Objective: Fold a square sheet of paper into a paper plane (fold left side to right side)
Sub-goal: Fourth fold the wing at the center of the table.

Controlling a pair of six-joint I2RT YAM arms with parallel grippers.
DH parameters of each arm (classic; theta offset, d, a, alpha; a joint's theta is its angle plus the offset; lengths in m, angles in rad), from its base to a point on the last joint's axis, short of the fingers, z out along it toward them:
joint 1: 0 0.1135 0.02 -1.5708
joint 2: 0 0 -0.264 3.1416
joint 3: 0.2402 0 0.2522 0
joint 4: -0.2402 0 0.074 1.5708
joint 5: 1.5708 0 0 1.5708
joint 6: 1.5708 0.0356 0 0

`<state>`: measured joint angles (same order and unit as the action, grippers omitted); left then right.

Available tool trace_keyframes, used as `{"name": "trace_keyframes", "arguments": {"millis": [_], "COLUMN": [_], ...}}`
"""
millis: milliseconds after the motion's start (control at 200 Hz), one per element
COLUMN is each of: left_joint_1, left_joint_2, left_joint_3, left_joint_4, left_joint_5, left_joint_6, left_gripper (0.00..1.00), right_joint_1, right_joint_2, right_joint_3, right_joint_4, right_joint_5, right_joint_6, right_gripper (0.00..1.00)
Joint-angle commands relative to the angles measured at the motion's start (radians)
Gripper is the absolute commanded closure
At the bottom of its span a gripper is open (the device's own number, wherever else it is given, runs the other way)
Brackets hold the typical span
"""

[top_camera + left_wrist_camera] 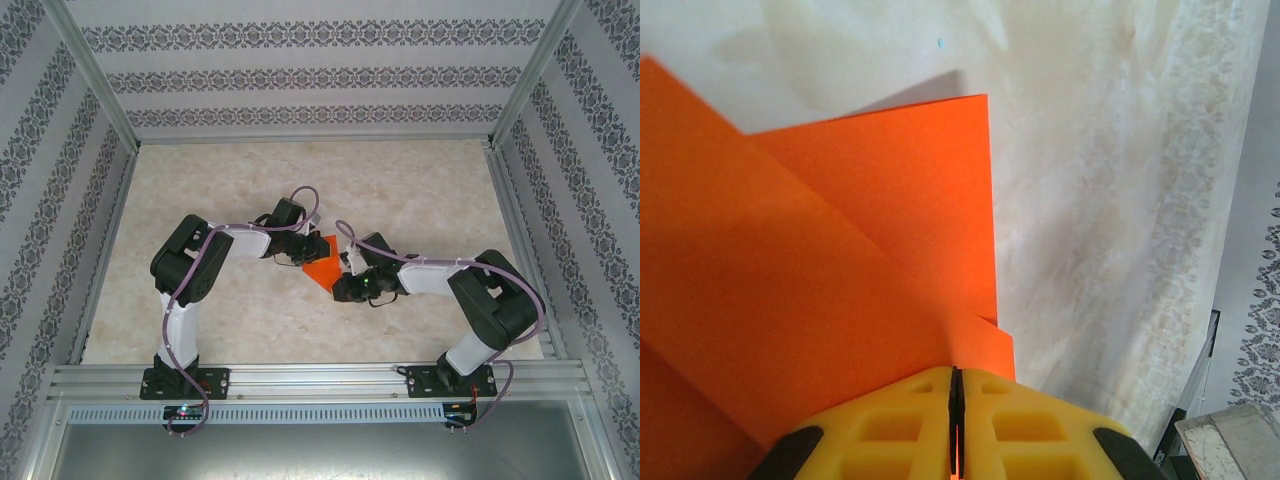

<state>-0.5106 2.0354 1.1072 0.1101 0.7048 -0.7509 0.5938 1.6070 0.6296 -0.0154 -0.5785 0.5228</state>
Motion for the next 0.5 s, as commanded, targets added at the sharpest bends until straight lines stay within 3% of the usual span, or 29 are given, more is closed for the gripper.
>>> {"name": "trace_keyframes", "arguments": {"millis": [0, 340, 495], "left_joint_1": [0.006, 0.003, -0.003], "left_joint_2": [0.022, 0.013, 0.012], "left_joint_3": [-0.030, -0.029, -0.026], "left_joint_4": [-0.108, -0.107, -0.100], "left_joint_5": [-0.085, -0.079, -0.079], "left_joint_6": [0.036, 0.034, 0.031], "left_gripper": [0.87, 0.87, 0.87], "right_joint_1": [0.017, -0.016, -0.043], "right_joint_2": [-0.017, -0.215, -0.176], "right_joint_3": [-0.051, 0.020, 0.081], "right_joint_4": [-0.123, -0.242, -0.180], "right_joint_5": [0.004, -0.028, -0.038], "right_joint_6": [0.016, 0.004, 0.026], "right_gripper": [0.86, 0.95, 0.95]}}
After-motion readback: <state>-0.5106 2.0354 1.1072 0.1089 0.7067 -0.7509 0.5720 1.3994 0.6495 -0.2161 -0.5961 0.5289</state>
